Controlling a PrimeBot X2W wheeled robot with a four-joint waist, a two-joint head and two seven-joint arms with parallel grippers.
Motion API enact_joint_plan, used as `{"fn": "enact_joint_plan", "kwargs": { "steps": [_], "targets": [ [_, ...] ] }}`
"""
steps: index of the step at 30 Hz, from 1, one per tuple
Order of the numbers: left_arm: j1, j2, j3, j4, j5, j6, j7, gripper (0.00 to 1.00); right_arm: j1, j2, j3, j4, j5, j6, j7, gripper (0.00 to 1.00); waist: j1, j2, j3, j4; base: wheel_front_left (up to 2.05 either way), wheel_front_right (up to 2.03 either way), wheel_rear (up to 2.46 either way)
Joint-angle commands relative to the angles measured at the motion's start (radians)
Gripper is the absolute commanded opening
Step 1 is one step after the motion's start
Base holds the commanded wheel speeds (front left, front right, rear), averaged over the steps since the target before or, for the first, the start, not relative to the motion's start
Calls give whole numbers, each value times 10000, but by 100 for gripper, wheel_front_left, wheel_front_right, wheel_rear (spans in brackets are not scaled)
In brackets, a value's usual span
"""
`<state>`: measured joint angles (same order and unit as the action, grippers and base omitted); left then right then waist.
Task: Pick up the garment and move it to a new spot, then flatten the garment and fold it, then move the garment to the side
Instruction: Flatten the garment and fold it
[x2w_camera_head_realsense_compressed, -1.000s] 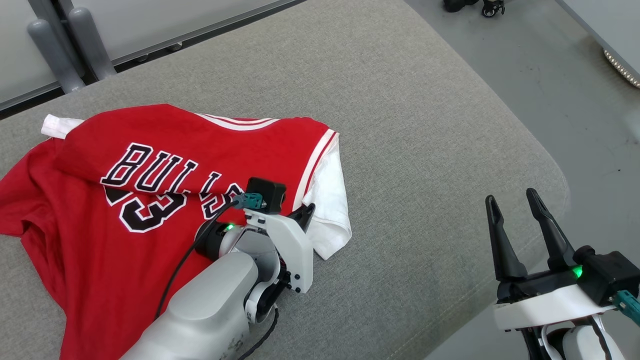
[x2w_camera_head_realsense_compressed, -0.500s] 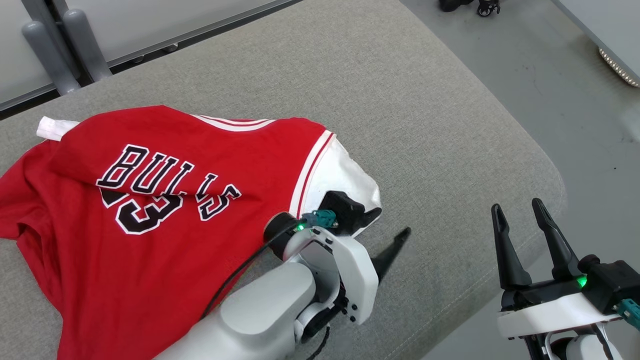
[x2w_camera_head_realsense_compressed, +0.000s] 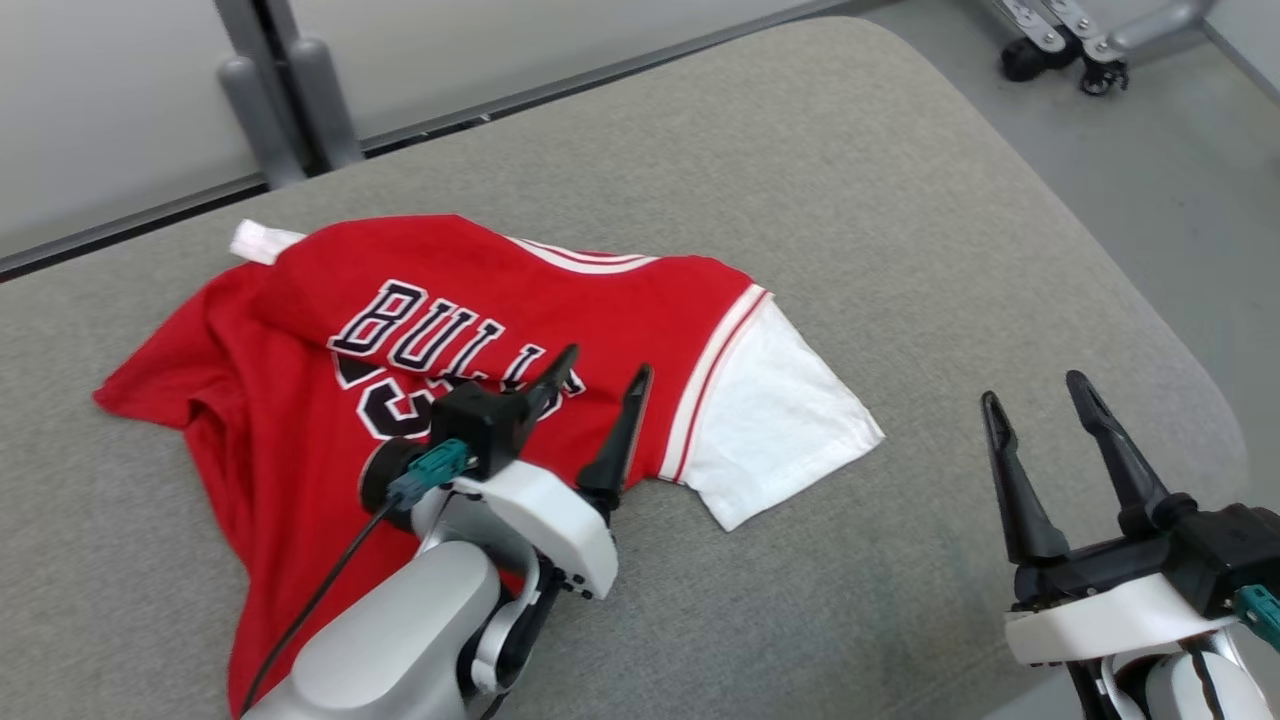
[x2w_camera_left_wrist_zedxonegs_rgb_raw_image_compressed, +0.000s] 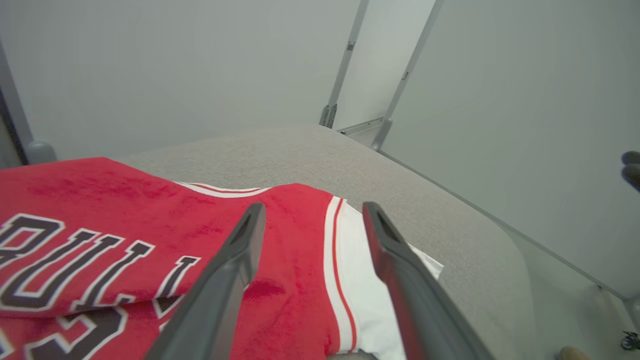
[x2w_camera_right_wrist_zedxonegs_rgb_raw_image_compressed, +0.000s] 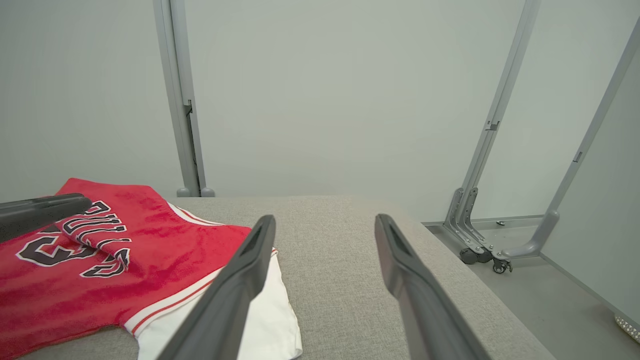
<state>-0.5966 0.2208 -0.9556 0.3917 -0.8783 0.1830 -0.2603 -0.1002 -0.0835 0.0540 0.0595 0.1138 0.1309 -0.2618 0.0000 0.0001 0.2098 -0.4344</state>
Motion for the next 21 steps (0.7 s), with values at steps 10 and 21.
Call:
{"fn": "enact_joint_plan", "kwargs": {
  "steps": [10,21],
  "targets": [
    [4539,1000,4053,-2756,2072,1211,-45,100,408,-509,-17,70,-132,-2,-49,100,0,-1,-1617,2647,0,0,0],
    [7714,74,7387,-2771,3718,-558,-49,100,1132,-535,-476,653,-82,-2,-49,100,0,-1,-2232,4009,0,0,0]
  ]
}}
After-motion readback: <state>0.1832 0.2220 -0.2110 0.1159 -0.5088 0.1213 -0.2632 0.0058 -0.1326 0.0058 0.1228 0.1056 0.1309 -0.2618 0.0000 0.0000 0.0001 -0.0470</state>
